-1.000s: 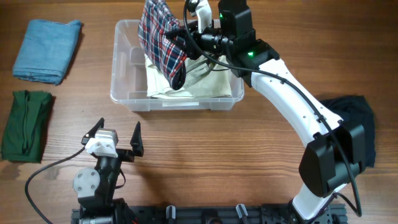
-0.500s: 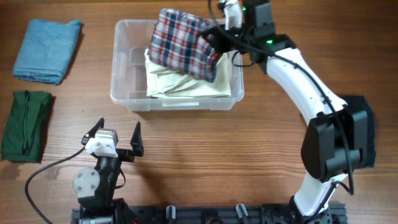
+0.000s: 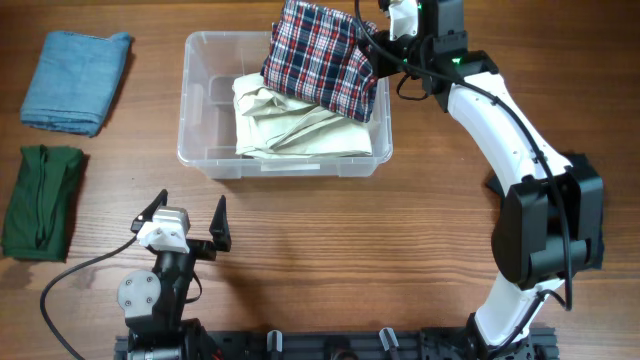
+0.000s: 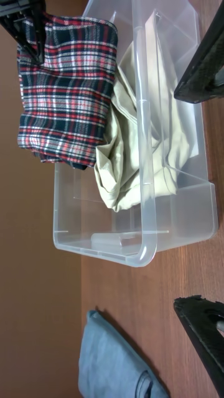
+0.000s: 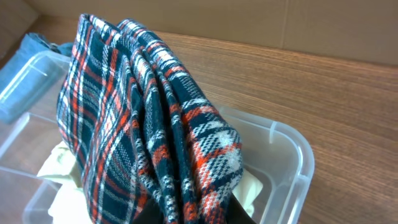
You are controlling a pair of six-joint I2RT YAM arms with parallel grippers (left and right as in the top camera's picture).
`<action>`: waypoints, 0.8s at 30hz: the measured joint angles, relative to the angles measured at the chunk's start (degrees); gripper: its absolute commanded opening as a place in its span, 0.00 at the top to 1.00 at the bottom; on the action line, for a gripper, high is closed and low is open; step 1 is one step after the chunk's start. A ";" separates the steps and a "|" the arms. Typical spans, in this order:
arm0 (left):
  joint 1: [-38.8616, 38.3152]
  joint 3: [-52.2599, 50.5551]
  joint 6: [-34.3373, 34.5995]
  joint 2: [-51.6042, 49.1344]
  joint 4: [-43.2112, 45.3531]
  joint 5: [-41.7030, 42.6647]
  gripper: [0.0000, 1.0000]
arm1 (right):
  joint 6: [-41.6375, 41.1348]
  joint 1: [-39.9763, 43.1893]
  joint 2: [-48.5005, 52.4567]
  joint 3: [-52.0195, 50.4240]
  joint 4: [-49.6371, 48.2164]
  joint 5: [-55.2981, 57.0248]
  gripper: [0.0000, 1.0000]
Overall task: Pack container
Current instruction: 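Lower the plaid cloth onto the cream cloth and open the right gripper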
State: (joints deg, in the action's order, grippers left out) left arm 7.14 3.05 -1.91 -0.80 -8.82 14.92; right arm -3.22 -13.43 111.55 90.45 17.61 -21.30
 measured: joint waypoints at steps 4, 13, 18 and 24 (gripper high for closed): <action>0.00 0.00 0.00 0.00 0.02 0.00 0.00 | 1.84 -0.28 0.00 0.00 0.24 2.01 0.96; 0.00 0.00 0.00 0.00 0.02 0.00 0.00 | 9.57 -1.03 0.00 0.02 -0.46 8.31 0.38; 0.00 0.00 0.00 0.00 0.02 0.00 0.00 | 12.22 -1.01 0.00 0.11 -1.33 9.86 0.32; 0.00 0.00 0.00 0.00 0.02 0.00 0.00 | 12.48 -1.01 -0.57 2.03 -0.92 9.75 0.42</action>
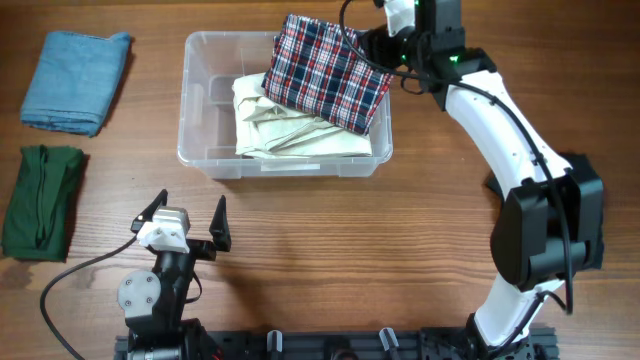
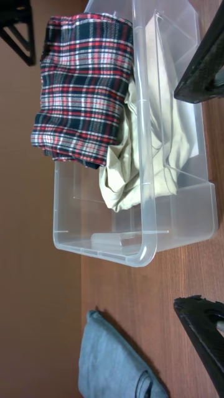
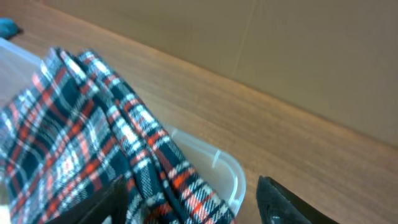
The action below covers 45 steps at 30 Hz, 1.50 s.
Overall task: Pack container
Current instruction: 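Lower the plaid cloth onto the cream cloth and open the right gripper, then push the plaid cloth down into the bin with the right gripper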
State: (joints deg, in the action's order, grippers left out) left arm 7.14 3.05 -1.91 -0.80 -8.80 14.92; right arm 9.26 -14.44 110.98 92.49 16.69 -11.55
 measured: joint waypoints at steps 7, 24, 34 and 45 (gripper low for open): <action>0.00 0.00 0.00 0.00 0.00 -0.02 0.00 | -0.74 -2.32 -3.45 1.38 0.13 -2.82 0.66; 0.00 0.00 0.00 0.00 0.00 -0.02 0.00 | -0.44 -13.97 4.11 1.79 -5.22 2.67 0.96; 0.00 0.00 0.00 0.02 0.00 -0.02 0.00 | -3.87 -13.97 6.84 8.50 15.02 6.10 0.96; 0.00 0.00 0.00 0.00 0.00 0.00 0.00 | -6.64 -13.97 5.68 34.82 32.92 7.08 0.83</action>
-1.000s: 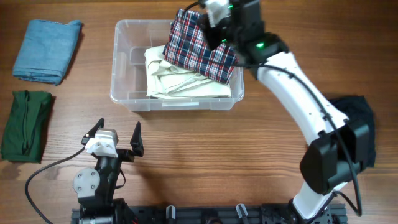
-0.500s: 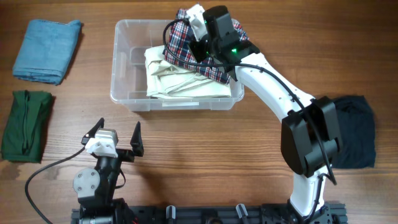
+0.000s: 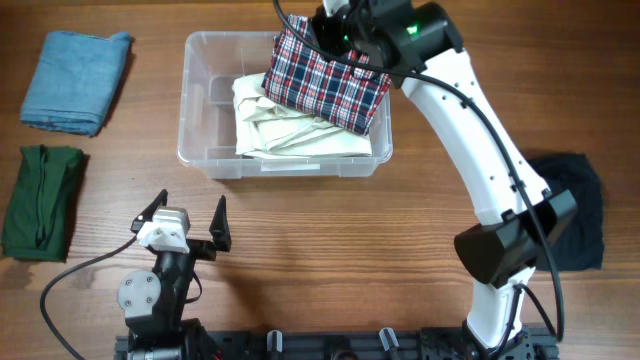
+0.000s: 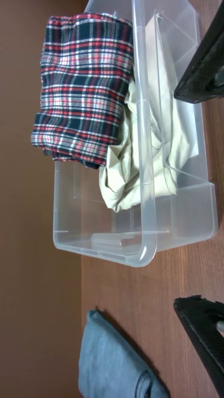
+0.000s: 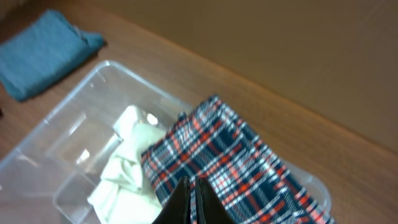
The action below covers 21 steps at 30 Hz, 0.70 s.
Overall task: Pack container
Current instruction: 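Push the plaid cloth down into the bin with the right gripper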
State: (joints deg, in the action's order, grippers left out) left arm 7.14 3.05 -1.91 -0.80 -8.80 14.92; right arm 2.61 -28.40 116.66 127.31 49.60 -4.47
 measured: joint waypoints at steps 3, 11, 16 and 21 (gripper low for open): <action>0.00 0.00 0.00 0.02 0.00 -0.02 0.00 | -1.11 0.00 0.39 0.02 -3.54 -0.24 0.75; 0.00 0.00 0.00 0.00 -0.02 0.00 0.00 | -2.10 0.00 4.59 0.02 -10.47 -0.39 0.96; 0.00 0.00 0.00 0.00 0.00 0.00 0.00 | -2.38 0.00 10.62 0.02 -10.91 -0.39 0.96; 0.00 0.00 0.00 0.00 0.00 0.00 0.00 | -2.38 -0.02 14.29 -0.04 -10.91 -0.39 0.96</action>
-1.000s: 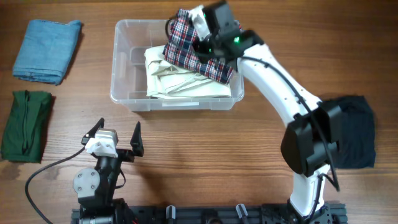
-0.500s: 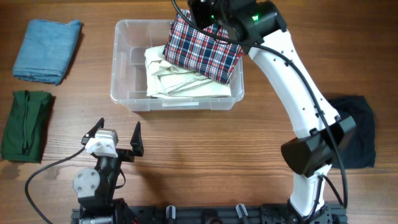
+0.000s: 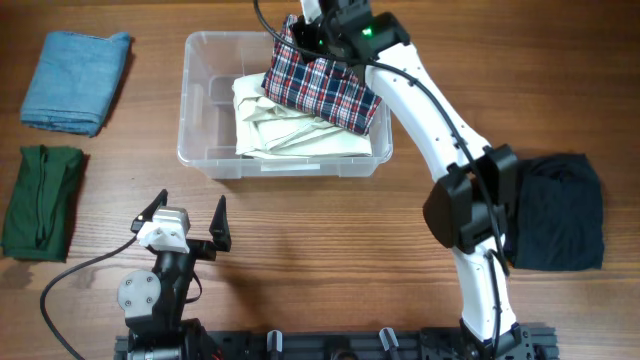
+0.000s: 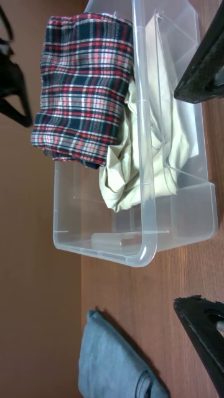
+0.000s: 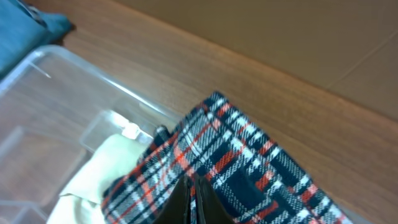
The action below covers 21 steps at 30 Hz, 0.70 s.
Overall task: Pack container
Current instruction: 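Push the plaid cloth down into the bin with the right gripper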
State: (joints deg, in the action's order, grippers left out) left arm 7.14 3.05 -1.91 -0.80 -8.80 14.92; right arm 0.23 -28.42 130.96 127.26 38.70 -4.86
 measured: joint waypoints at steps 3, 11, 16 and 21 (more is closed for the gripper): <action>0.00 0.00 0.00 0.00 0.00 0.00 0.00 | -0.02 -0.13 0.24 0.00 -0.02 0.00 0.96; 0.00 0.00 0.00 0.00 0.00 0.00 0.00 | 0.00 -1.01 1.73 0.00 0.85 0.00 0.96; 0.00 0.00 0.00 0.00 0.00 0.00 0.00 | -0.04 -1.22 4.85 0.00 1.22 -0.02 0.96; 0.00 0.00 0.00 0.00 0.00 0.00 0.00 | -0.20 -1.33 7.10 0.00 1.40 -0.02 0.96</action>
State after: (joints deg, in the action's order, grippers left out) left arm 7.14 3.05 -1.91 -0.80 -8.80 14.92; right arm 0.03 -29.76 138.06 127.26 40.10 -4.89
